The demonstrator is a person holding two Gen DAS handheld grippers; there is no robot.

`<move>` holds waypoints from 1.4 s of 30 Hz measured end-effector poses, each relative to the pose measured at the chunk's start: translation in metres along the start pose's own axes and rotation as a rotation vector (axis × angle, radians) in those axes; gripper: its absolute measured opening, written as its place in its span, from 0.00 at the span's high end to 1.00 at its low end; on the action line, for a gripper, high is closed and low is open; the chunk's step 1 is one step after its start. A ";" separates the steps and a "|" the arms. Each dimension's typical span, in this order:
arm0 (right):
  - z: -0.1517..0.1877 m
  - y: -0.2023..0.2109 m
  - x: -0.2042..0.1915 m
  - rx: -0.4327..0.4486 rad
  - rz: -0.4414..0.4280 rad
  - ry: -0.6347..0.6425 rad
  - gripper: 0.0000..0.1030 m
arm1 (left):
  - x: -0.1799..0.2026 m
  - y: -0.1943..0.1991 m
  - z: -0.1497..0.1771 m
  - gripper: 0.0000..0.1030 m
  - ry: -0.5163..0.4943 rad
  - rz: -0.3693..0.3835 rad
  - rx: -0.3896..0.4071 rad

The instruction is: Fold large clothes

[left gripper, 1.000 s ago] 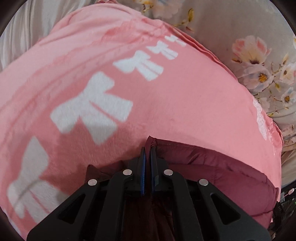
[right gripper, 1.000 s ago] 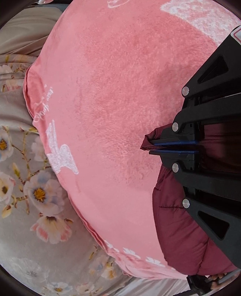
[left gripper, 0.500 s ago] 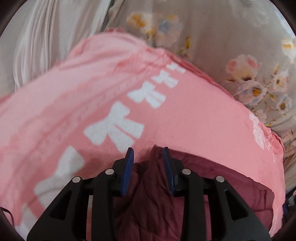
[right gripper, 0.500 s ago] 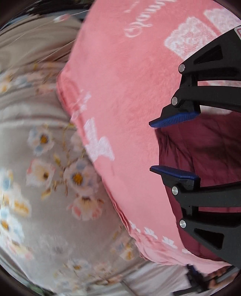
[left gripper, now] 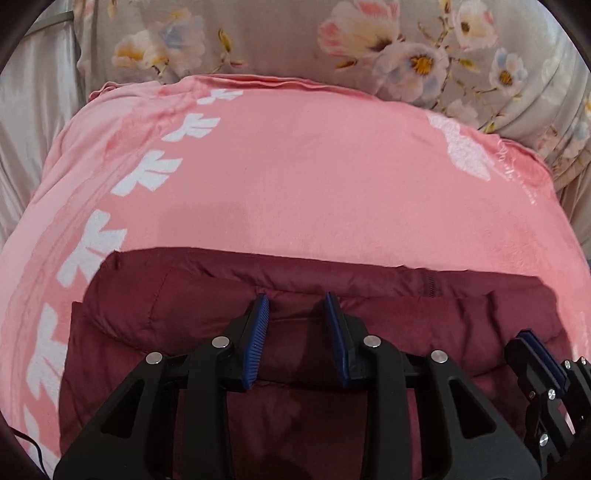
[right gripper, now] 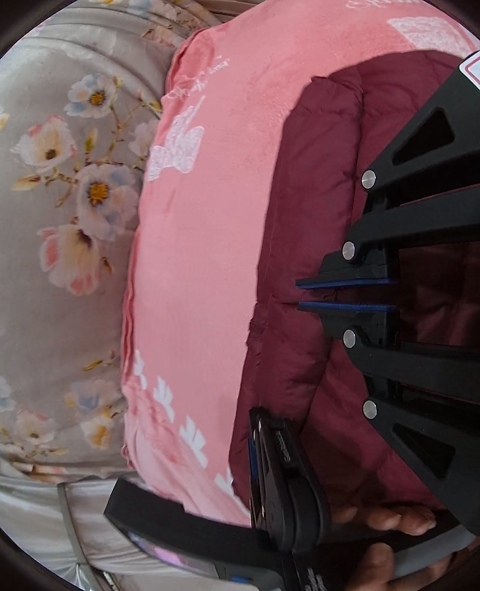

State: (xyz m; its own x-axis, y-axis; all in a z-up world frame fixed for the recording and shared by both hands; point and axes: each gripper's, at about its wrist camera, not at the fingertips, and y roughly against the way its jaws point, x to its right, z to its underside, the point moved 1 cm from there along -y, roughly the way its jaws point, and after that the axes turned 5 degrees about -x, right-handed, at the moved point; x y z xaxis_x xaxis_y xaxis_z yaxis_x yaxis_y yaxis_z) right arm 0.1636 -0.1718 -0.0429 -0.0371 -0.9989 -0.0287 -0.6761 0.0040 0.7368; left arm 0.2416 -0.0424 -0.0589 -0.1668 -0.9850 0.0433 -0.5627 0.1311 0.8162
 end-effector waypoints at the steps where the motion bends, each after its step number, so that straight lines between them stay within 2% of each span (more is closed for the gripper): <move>1: 0.003 -0.004 0.004 -0.008 -0.001 -0.010 0.95 | 0.000 -0.003 0.001 0.70 0.002 -0.006 0.000; 10: 0.012 -0.032 0.001 -0.071 0.018 -0.018 0.98 | 0.003 -0.022 0.007 0.70 0.003 -0.043 0.014; 14: 0.015 -0.036 0.000 -0.077 0.022 -0.015 0.98 | 0.007 -0.025 0.011 0.70 -0.009 -0.074 0.038; 24: 0.017 -0.030 0.008 -0.056 -0.005 -0.054 0.98 | 0.009 -0.029 0.015 0.70 -0.010 -0.091 0.062; 27: 0.019 -0.007 0.009 -0.037 -0.099 -0.132 0.88 | 0.010 -0.029 0.015 0.70 -0.010 -0.089 0.062; 30: 0.022 0.006 -0.005 -0.038 -0.146 -0.136 0.88 | 0.008 -0.029 0.015 0.70 -0.003 -0.075 0.062; 34: 0.027 -0.001 -0.023 -0.064 -0.141 -0.098 0.88 | -0.003 -0.017 0.014 0.70 0.041 -0.017 0.063; 36: 0.030 -0.006 -0.027 -0.067 -0.131 -0.085 0.88 | -0.014 -0.001 0.018 0.66 0.074 0.021 0.063; 37: 0.032 -0.007 -0.031 -0.063 -0.118 -0.068 0.88 | -0.018 0.005 0.020 0.63 0.079 0.025 0.063; 42: 0.040 -0.011 -0.053 -0.043 -0.008 0.057 0.88 | -0.030 0.008 0.032 0.63 0.041 -0.016 0.050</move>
State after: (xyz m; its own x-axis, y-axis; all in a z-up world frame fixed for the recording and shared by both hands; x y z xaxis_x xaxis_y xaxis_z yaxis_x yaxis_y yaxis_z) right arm 0.1437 -0.1171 -0.0767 0.0111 -0.9999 0.0033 -0.6442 -0.0047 0.7648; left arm 0.2158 -0.0085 -0.0722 -0.1245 -0.9907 0.0547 -0.6051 0.1196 0.7871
